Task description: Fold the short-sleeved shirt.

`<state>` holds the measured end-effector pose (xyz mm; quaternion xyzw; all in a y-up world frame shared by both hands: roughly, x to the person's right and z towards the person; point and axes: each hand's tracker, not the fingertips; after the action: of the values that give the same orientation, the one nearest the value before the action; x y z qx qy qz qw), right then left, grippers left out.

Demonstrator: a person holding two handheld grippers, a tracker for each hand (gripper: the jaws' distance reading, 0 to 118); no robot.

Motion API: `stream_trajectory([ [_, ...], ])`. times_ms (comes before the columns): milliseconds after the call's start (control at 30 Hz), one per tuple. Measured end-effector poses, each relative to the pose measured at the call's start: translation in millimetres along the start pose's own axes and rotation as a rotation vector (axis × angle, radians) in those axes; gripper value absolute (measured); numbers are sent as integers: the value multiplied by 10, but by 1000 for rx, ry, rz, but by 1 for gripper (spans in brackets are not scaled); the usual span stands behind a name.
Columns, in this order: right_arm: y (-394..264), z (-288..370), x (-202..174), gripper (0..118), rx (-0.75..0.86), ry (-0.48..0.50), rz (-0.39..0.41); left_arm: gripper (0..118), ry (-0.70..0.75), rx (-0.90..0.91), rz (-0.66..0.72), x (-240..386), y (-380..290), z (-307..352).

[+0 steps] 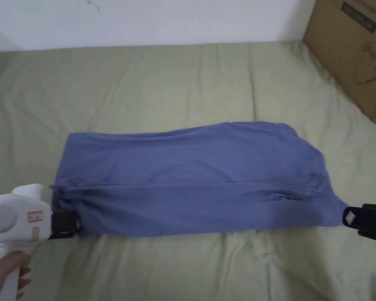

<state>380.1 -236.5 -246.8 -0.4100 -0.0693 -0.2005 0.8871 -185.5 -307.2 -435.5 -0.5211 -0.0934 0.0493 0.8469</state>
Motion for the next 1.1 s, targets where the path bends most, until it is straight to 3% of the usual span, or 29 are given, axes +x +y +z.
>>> stream_trajectory([
  [33, 30, -35, 59, 1, -2, -9, -6, 44, -16, 19, -33, 44, 1, 60],
  [67, 65, -72, 117, 1, -6, -20, -12, 2, -58, 32, -50, 73, 13, 96],
  [167, 204, -224, 293, 2, -38, -41, -23, 2, -31, 55, -37, -8, 3, 356],
  [200, 259, -288, 341, 17, -55, -46, -23, 2, 13, 74, -35, -47, 19, 416],
  [267, 357, -473, 428, 81, -105, -81, -25, 2, 48, 93, -34, -128, 57, 503],
  [300, 391, -567, 474, 100, -105, -94, -47, 2, 43, 93, -34, -169, 62, 529],
  [533, 512, -1244, 673, 100, -257, -161, -98, 2, 50, 63, -39, -122, 82, 446],
  [633, 520, -1263, 588, 95, -274, -183, -47, 2, 56, 49, -39, -141, 67, 389],
  [667, 527, -1230, 551, 79, -272, -173, -3, 2, 57, 45, -39, -151, 60, 371],
  [700, 545, -1184, 518, 39, -266, -161, 28, 2, 58, 42, -40, -163, 55, 357],
  [733, 562, -1132, 486, 39, -260, -155, 58, 2, 56, 40, -37, -179, 52, 349],
  [800, 580, -1054, 459, 8, -291, -29, 19, 2, 48, 36, -26, -182, 26, 362],
  [933, 634, -861, 429, 8, -252, -113, 106, 2, 37, 25, -29, -221, 50, 432],
  [1100, 613, -394, 604, 8, -216, -59, 7, 2, 15, 21, -36, -270, -55, 768],
])
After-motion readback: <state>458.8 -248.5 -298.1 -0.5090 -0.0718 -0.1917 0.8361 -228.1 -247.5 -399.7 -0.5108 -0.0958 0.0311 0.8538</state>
